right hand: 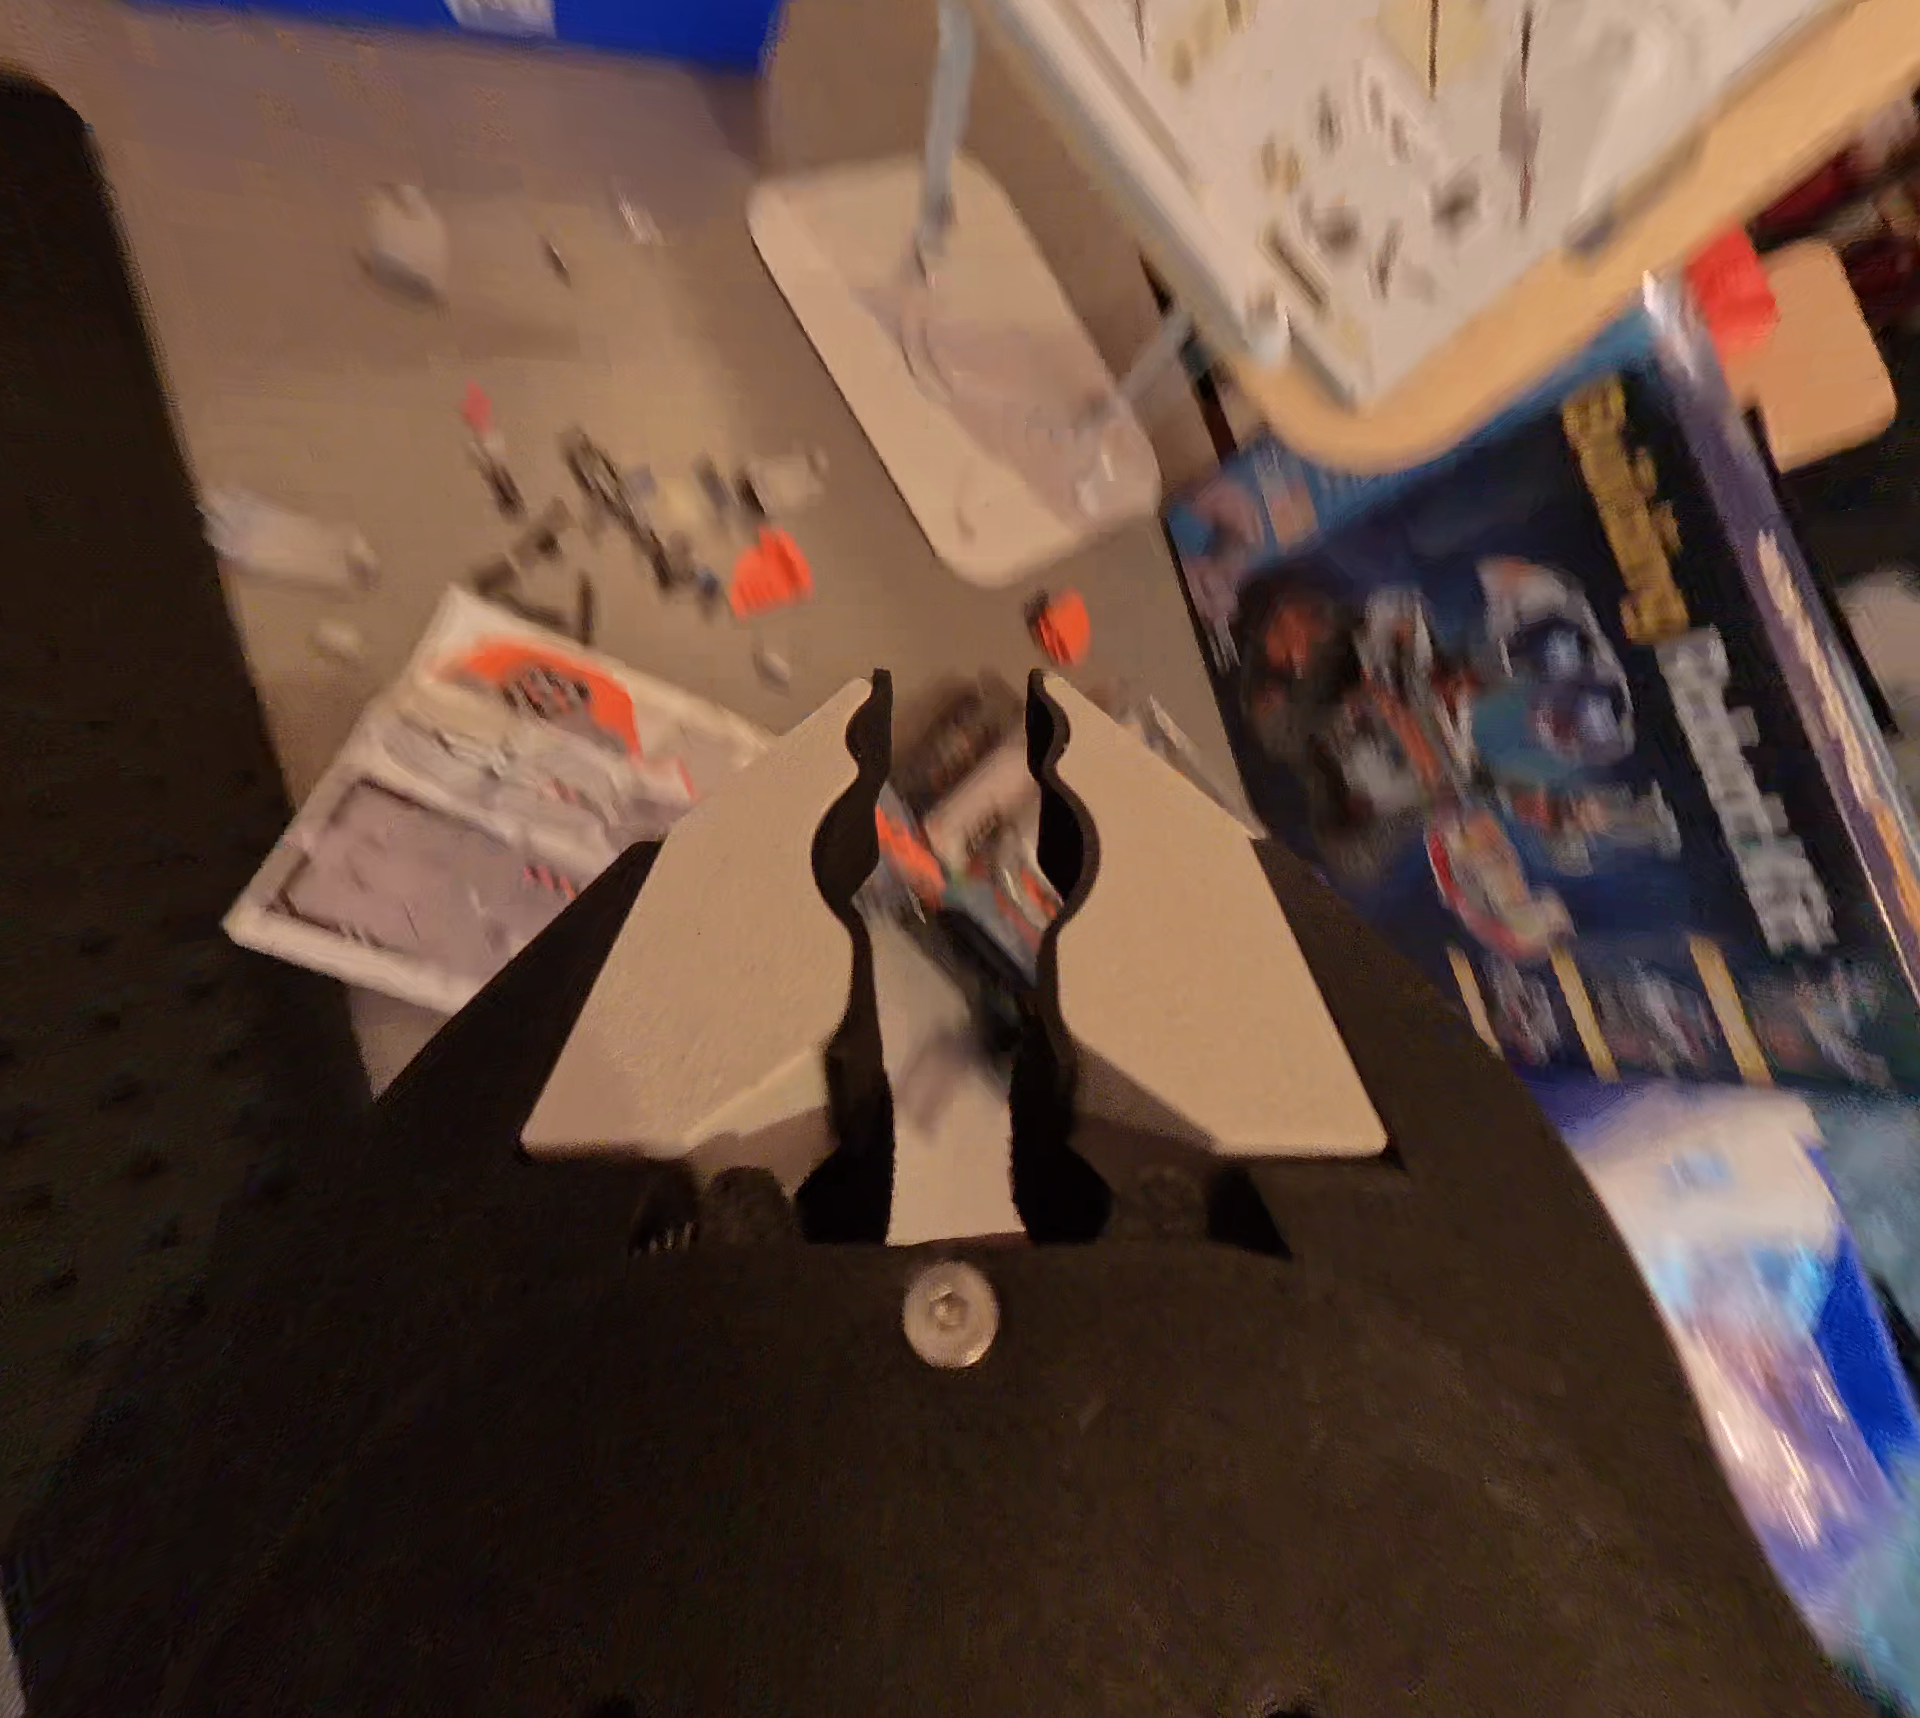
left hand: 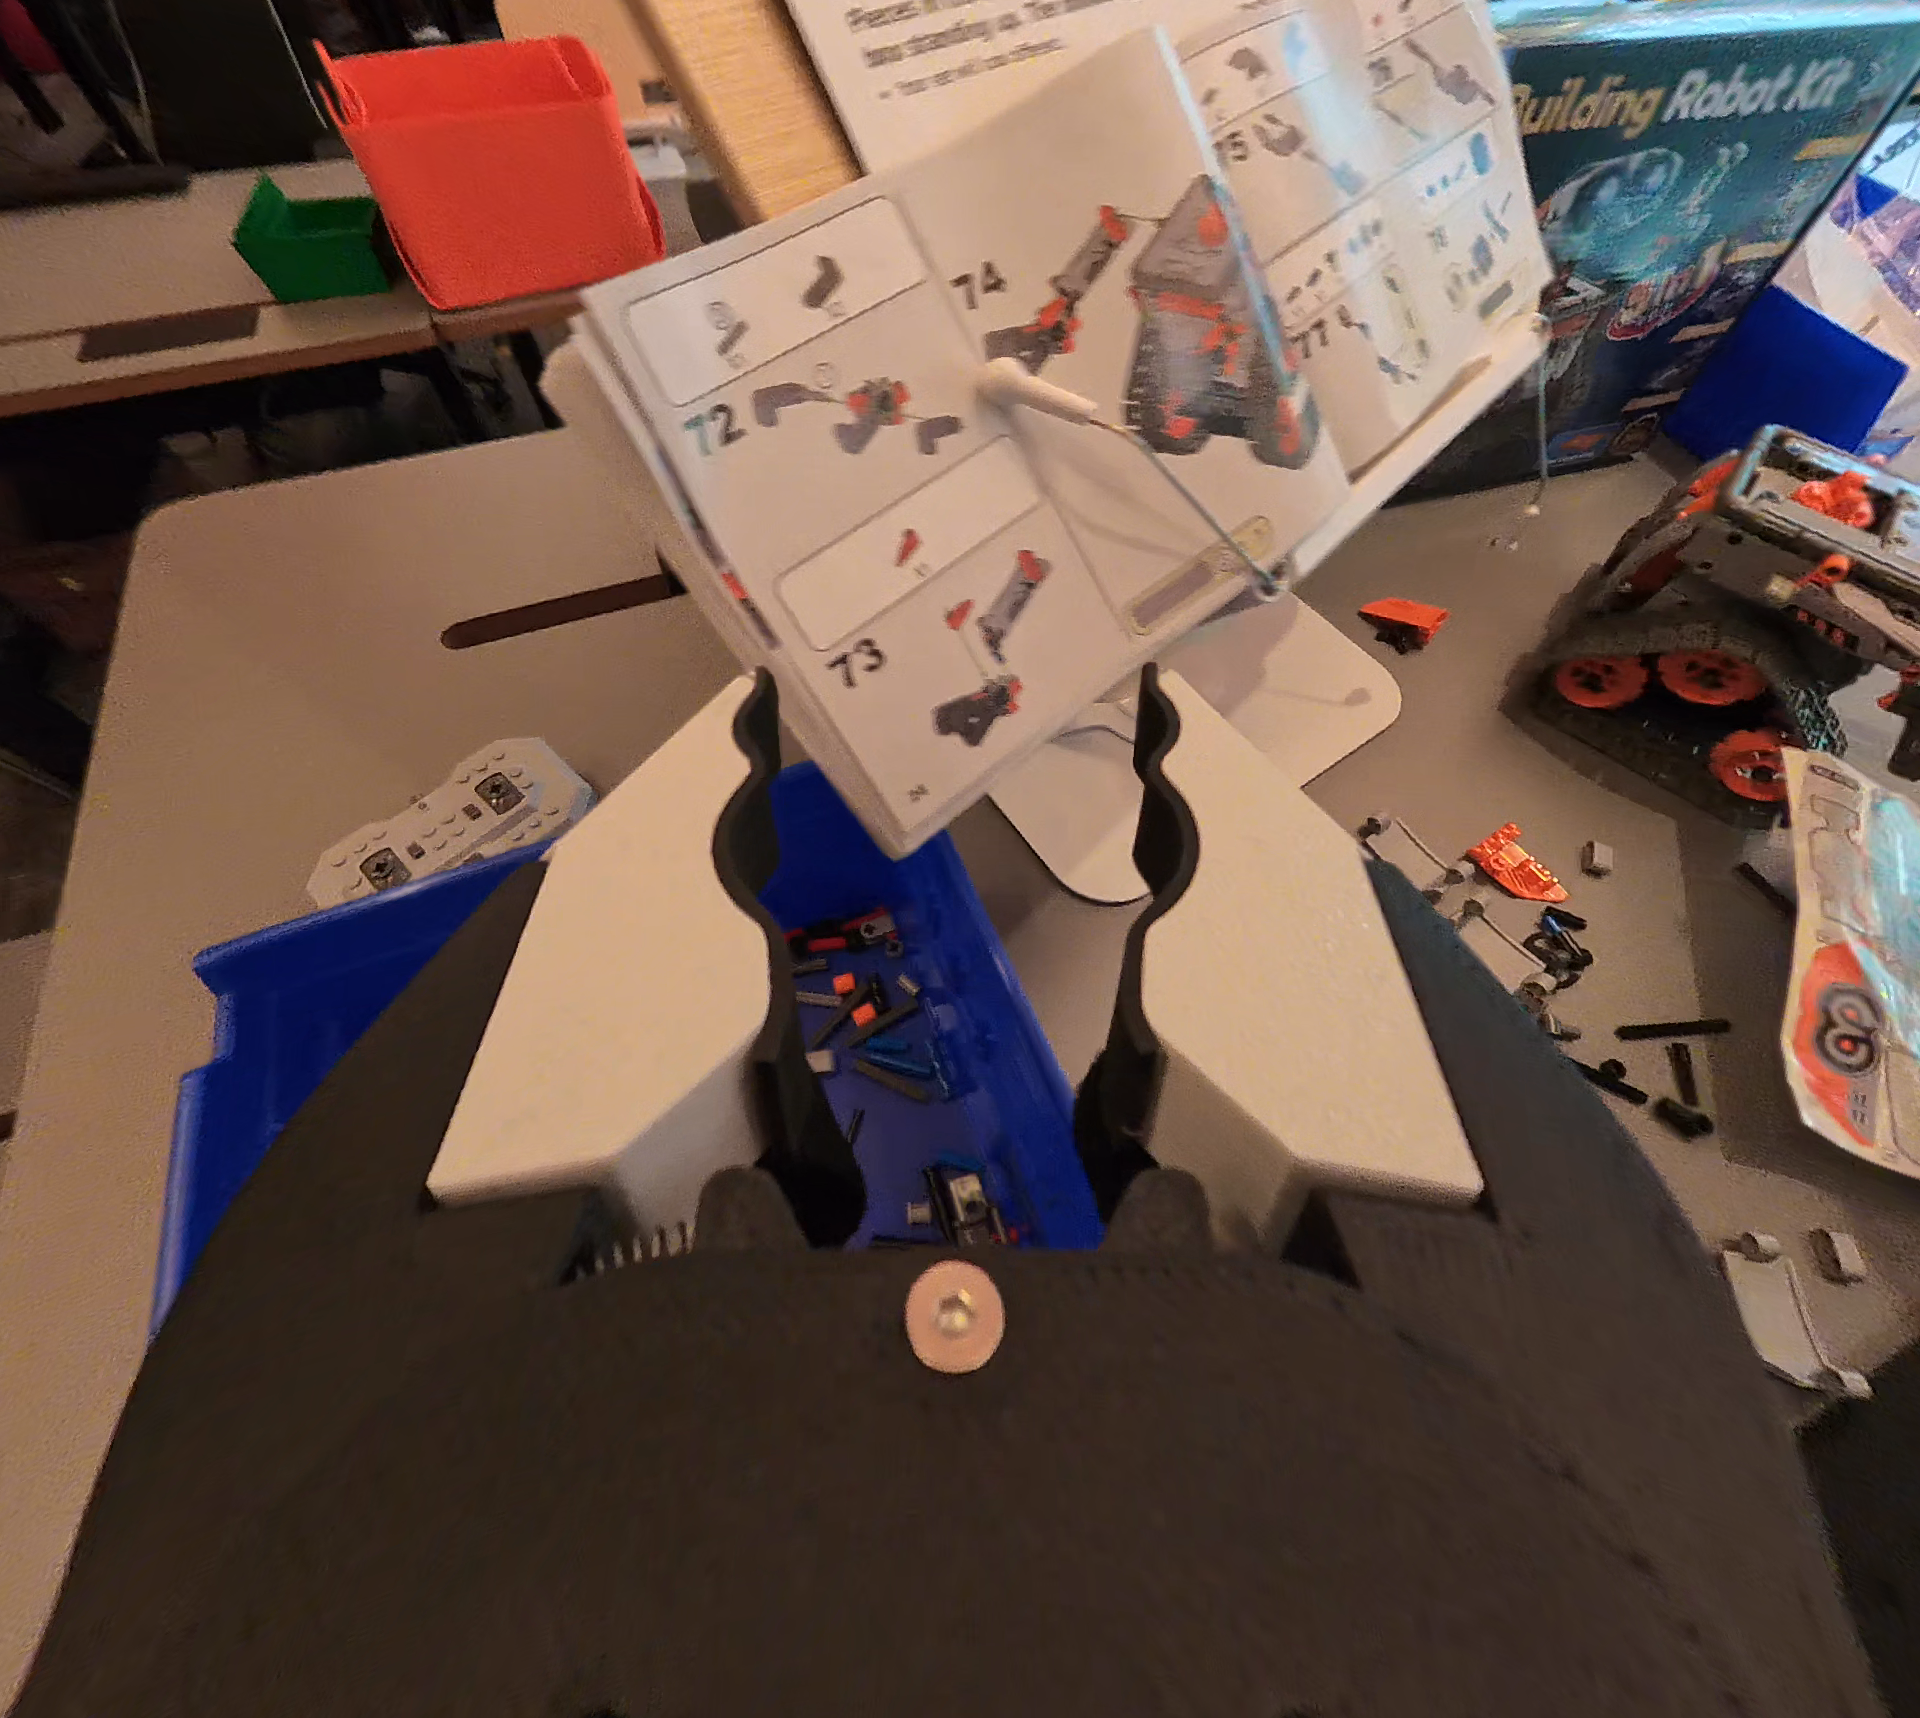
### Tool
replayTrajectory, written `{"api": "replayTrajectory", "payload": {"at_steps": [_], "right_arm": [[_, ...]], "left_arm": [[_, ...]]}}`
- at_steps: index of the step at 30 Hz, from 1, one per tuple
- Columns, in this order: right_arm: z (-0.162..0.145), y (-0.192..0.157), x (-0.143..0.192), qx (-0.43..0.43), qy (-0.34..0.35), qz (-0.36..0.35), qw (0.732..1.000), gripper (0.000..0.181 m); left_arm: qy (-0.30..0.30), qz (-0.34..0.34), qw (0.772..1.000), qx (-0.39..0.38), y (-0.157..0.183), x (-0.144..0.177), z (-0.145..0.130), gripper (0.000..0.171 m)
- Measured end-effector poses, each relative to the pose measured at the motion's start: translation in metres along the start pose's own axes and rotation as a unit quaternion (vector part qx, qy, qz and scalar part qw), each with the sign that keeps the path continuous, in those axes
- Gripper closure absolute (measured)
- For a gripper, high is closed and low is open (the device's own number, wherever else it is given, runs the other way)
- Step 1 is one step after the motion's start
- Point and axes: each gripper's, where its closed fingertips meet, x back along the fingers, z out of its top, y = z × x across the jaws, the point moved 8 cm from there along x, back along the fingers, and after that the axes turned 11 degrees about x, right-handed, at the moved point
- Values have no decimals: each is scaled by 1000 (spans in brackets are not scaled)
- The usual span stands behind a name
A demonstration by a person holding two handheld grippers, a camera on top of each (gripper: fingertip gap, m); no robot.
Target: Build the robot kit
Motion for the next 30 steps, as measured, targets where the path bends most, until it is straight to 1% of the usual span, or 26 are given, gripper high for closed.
{"api": "replayTrajectory", "payload": {"at_steps": [2,3,5,7,8,9,11,13,14,15,17,20,21,23,24,26,27,28,29,30], "right_arm": [[41,-4,-16,-1,94,27,995,156],[59,-5,-29,-1,124,31,992,153],[91,-4,-62,20,151,24,988,149],[120,-1,-99,29,173,21,984,149],[134,0,-118,29,187,28,982,149],[146,4,-136,25,194,22,980,149],[165,10,-171,24,208,19,978,150],[179,19,-198,17,216,6,976,151],[185,21,-209,18,214,12,977,153],[188,25,-221,15,204,9,979,154],[195,28,-236,13,208,16,978,163],[199,28,-250,-1,192,47,980,181],[201,27,-253,-7,200,57,978,181],[203,29,-252,-9,215,46,976,181],[203,29,-248,-6,225,42,973,179],[201,34,-241,-17,240,21,970,161],[200,36,-241,-14,228,10,973,153],[200,36,-245,-5,216,9,976,150],[200,35,-250,2,201,13,980,152],[200,36,-257,6,179,9,984,162]], "left_arm": [[-16,-22,999,28,-17,-9,3,98],[-27,-42,998,48,-22,-14,4,94],[-25,-66,995,74,-32,-20,7,92],[-36,-122,985,120,-39,-30,7,87],[-45,-152,977,145,-41,-36,6,88],[-49,-183,969,158,-42,-40,5,100],[-57,-209,962,164,-43,-47,2,110],[-53,-230,958,166,-46,-49,1,134],[-45,-239,955,172,-47,-48,1,146],[-38,-251,952,172,-47,-47,2,154],[-29,-275,947,165,-46,-43,3,169],[-26,-284,947,150,-45,-41,4,171],[-25,-287,946,146,-45,-41,5,171],[-33,-291,946,141,-45,-40,6,171],[-33,-294,945,139,-45,-39,7,171],[-35,-300,944,132,-45,-38,9,171],[-38,-298,945,129,-45,-38,8,171],[-38,-300,945,127,-45,-39,9,171],[-40,-304,943,127,-44,-39,9,171],[-40,-306,943,124,-44,-39,9,171]]}}
